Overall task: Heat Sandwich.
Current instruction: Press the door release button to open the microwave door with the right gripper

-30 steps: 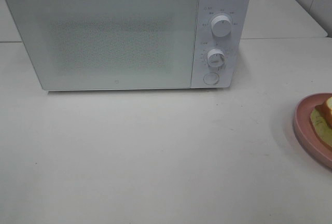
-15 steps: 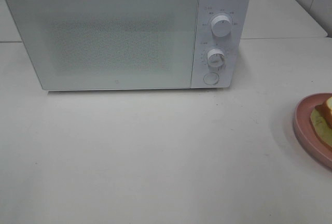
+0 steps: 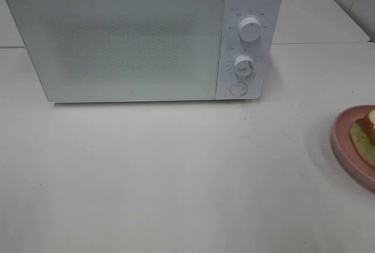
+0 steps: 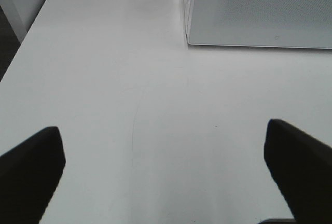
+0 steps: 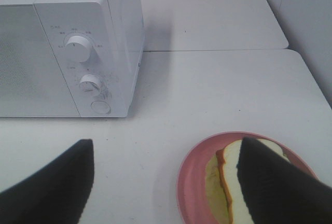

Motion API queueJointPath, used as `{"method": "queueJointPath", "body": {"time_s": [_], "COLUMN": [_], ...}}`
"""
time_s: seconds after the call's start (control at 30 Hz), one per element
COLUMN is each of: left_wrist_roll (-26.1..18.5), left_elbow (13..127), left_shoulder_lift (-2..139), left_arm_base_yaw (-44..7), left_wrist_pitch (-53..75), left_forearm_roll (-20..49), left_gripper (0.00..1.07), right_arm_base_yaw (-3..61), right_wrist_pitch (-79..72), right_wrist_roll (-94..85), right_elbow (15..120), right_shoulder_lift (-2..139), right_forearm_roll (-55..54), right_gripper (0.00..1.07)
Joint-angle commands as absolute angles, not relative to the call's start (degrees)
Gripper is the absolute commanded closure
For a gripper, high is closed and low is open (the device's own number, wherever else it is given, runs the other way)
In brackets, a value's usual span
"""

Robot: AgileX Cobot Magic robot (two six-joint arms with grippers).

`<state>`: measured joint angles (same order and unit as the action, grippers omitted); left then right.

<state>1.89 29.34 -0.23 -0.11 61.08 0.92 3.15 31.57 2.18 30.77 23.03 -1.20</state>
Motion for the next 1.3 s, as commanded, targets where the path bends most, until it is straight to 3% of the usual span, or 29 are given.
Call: {"method": "queueJointPath", "body": {"time_s": [0.03, 0.8, 1.3], "left_wrist_roll": [2.18, 2.18, 2.18], "left_elbow": [29.62, 29.62, 29.62], "left_shoulder_lift": [-1.6, -1.6, -1.6], "left_arm_base_yaw": [-0.06, -0.06, -0.06], "left_wrist_pitch": [61.31, 61.31, 61.31], "left_forearm_roll": [0.69, 0.69, 0.69], "left_gripper": [0.04, 0.04, 0.04], "right_arm_base_yaw": [2.81, 2.81, 2.81], "right_wrist_pitch": [28.88, 15.76, -4.53], "right_wrist_roll": [2.46, 2.46, 2.46], "right_elbow": [30.88, 30.88, 30.88], "right_shoulder_lift": [26.24, 45.89, 60.56], "right_forearm_roll": [-1.03, -1.09, -1.09], "right_gripper": [0.33, 0.33, 0.33]}}
